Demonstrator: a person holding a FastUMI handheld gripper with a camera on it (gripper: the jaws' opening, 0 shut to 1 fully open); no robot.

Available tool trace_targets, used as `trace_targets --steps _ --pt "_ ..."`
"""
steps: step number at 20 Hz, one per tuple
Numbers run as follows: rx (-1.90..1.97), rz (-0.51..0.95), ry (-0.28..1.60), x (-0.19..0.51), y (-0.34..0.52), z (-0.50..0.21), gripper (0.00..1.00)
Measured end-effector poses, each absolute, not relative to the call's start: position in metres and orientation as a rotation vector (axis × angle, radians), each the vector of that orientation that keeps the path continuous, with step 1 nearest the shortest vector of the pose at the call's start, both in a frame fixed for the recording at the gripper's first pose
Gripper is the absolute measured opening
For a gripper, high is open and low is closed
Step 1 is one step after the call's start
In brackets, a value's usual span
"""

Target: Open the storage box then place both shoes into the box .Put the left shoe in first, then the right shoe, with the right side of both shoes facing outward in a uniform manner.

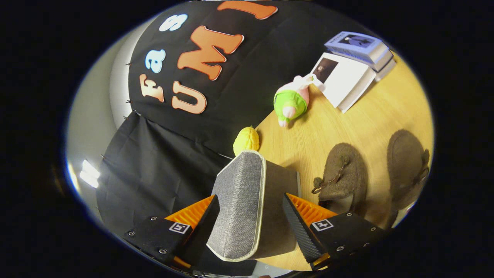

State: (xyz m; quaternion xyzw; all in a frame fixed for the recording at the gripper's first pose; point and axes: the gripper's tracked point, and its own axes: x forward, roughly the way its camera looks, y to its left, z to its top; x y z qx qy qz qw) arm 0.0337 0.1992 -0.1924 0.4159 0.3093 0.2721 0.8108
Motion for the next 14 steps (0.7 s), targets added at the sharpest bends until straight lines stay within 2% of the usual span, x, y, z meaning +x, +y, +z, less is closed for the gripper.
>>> trace_targets --steps 9,13,14 --pt "1.043 0.709 0.751 0.033 0.246 -0.196 0.98" --pt "1.066 0.706 0.753 0.032 0.244 -0.194 0.93" --pt "1.081 0.704 0.737 0.033 0.239 -0.188 0.83"
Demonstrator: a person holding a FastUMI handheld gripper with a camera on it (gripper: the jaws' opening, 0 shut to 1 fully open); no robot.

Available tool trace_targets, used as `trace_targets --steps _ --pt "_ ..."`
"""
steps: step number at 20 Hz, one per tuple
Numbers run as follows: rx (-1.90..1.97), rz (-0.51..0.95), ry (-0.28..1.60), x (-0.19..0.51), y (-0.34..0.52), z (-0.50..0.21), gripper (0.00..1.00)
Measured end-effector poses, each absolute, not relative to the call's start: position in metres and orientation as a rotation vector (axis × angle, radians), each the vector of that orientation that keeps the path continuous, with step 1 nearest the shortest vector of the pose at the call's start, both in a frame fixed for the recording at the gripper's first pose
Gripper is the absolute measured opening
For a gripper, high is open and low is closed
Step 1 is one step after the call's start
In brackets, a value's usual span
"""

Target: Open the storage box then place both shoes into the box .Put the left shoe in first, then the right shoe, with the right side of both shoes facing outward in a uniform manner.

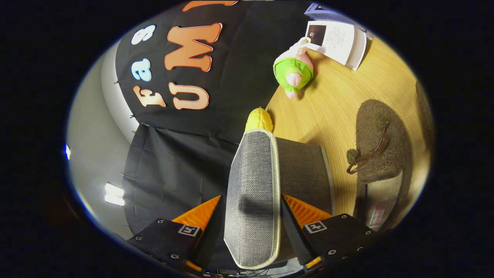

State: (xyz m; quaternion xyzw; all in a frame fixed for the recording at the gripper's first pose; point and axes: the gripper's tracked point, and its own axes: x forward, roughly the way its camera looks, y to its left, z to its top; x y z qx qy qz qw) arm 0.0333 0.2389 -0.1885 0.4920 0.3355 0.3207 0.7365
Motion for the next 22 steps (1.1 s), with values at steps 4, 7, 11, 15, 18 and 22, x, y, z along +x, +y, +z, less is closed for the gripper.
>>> trace_targets --steps 4,7,11,15,18,22 --pt "1.155 0.729 0.664 0.033 0.226 -0.158 0.42" --pt "1.056 0.726 0.657 0.027 0.233 -0.151 0.15" --pt "0.976 0.728 0.678 0.021 0.242 -0.149 0.01" --pt "0.983 0.762 0.612 0.017 0.256 -0.102 0.00" --pt "0.940 0.799 0.551 0.015 0.282 -0.059 0.01" --pt "0.871 0.855 0.483 0.002 0.336 -0.010 0.02"
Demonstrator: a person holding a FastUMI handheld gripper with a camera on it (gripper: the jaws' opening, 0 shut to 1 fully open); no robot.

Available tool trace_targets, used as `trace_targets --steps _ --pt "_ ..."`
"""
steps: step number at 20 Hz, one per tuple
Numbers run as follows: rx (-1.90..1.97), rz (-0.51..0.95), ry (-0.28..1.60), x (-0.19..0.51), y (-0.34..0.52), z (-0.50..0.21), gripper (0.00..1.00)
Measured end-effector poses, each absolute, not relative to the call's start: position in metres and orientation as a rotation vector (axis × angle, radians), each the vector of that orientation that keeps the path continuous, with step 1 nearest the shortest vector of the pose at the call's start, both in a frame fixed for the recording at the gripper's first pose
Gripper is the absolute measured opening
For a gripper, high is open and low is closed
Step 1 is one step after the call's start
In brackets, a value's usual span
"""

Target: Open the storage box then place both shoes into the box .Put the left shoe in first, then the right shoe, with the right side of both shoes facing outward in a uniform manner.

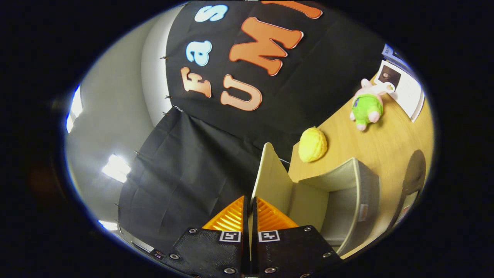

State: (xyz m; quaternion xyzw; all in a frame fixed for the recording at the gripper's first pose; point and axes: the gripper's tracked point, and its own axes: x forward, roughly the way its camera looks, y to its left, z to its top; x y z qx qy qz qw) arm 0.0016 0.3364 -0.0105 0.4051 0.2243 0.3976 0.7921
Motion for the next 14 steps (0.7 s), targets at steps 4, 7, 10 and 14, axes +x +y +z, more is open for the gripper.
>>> trace_targets --steps 4,7,10,14 --pt "0.771 0.870 0.464 -0.008 0.398 0.002 0.02" --pt "0.724 0.867 0.453 -0.013 0.438 0.005 0.03" --pt "0.670 0.860 0.456 -0.018 0.461 -0.002 0.17" --pt "0.661 0.801 0.444 -0.017 0.454 -0.011 0.64"
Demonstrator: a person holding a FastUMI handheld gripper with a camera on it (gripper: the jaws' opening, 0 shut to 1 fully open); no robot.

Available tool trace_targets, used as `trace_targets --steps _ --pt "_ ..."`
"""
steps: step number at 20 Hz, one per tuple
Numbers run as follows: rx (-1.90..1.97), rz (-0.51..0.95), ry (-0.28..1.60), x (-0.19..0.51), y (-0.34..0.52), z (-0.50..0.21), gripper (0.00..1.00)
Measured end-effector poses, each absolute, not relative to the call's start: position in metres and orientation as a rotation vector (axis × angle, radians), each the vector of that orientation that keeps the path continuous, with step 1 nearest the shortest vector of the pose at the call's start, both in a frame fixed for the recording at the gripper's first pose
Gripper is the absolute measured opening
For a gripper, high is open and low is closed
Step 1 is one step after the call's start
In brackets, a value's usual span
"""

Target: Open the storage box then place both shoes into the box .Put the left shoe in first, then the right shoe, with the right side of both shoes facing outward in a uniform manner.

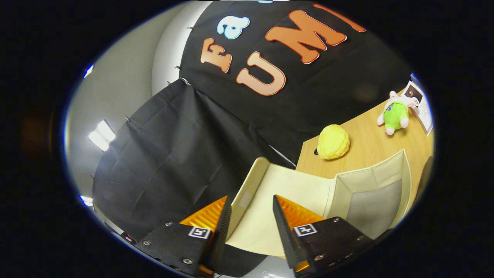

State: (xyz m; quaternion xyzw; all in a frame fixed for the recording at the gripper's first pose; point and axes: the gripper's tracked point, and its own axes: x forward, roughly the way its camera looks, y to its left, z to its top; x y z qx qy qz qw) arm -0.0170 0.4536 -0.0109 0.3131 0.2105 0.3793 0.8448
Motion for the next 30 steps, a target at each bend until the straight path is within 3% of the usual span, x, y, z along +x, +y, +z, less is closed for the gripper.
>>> trace_targets --steps 2,4,23,30 --pt "0.654 0.731 0.419 -0.009 0.433 -0.014 0.86" --pt "0.632 0.651 0.399 0.001 0.407 -0.021 0.96" --pt "0.299 -0.046 0.413 0.028 0.127 -0.149 0.98" --pt "0.151 -0.158 0.494 0.017 0.098 -0.209 0.97"
